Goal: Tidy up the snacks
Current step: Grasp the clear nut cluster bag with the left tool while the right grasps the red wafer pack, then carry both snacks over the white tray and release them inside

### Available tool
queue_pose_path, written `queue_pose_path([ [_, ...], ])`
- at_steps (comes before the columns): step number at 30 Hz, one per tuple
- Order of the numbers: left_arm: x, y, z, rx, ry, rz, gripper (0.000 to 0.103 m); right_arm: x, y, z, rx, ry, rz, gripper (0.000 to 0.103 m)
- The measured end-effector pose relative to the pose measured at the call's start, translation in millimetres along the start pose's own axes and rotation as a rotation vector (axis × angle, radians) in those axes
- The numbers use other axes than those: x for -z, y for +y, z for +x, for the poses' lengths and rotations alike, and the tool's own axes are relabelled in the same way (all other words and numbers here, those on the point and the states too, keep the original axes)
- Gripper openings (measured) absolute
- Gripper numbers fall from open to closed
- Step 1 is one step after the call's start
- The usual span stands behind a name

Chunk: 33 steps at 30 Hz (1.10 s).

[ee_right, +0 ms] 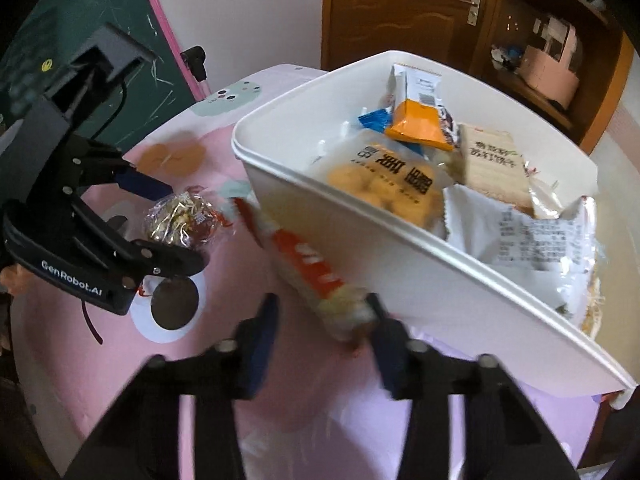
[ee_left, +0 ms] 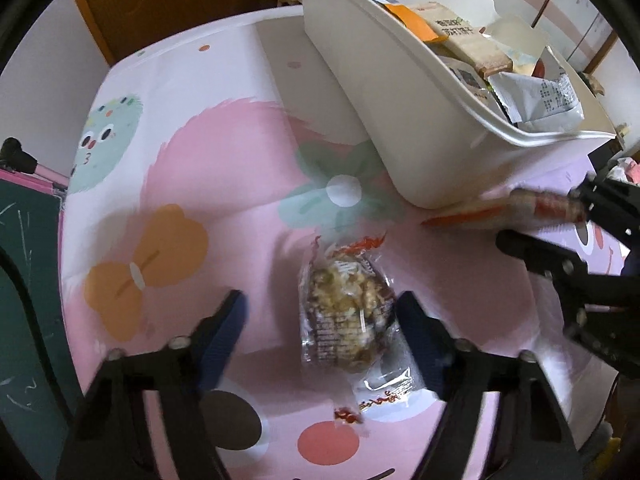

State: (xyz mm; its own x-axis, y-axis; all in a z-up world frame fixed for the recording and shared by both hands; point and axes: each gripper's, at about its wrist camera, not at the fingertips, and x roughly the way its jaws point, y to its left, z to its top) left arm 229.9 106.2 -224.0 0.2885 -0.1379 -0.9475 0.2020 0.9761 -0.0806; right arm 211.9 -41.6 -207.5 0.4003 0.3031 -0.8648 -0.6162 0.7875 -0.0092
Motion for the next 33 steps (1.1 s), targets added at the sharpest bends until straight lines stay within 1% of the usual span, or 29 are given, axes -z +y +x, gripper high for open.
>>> queue_pose_path([
  [1,1,0,-2,0.008,-0.006,-0.002,0.059,0,-2,1,-0.019,0.004,0.014,0.024],
  [2,2,0,-5,0.019,-0.012,-0.008,0.044,0,-3,2,-0.032,0.003,0.030,0.020],
  [3,4,0,-6,0.022,-0.014,-0.016,0.042,1,-4,2,-0.043,-0.001,0.045,0.018],
  [5,9,-1,-8,0.028,-0.020,-0.040,0.041,2,-3,1,-0.055,0.002,0.052,0.015],
  [8,19,-5,-13,0.012,-0.046,-0.046,0.041,6,3,-5,-0.066,0.003,0.048,0.013],
  [13,41,-20,-34,0.051,-0.074,-0.063,0.041,14,16,-31,-0.087,-0.032,0.051,0.012],
  [15,49,-30,-51,0.065,-0.098,-0.053,0.041,17,20,-44,-0.093,-0.045,0.056,0.012],
  [19,52,-52,-87,0.079,-0.146,-0.011,0.041,26,26,-81,-0.104,-0.085,0.067,0.012],
  [22,45,-66,-117,0.095,-0.192,0.018,0.041,30,24,-113,-0.103,-0.132,0.082,0.012],
  [27,35,-98,-171,0.100,-0.271,0.062,0.041,28,10,-166,-0.061,-0.224,0.112,0.012],
  [31,14,-117,-218,0.080,-0.362,0.093,0.041,14,-11,-211,0.036,-0.286,0.136,0.012],
  [33,-2,-124,-242,0.063,-0.413,0.099,0.041,2,-26,-235,0.105,-0.320,0.158,0.012],
])
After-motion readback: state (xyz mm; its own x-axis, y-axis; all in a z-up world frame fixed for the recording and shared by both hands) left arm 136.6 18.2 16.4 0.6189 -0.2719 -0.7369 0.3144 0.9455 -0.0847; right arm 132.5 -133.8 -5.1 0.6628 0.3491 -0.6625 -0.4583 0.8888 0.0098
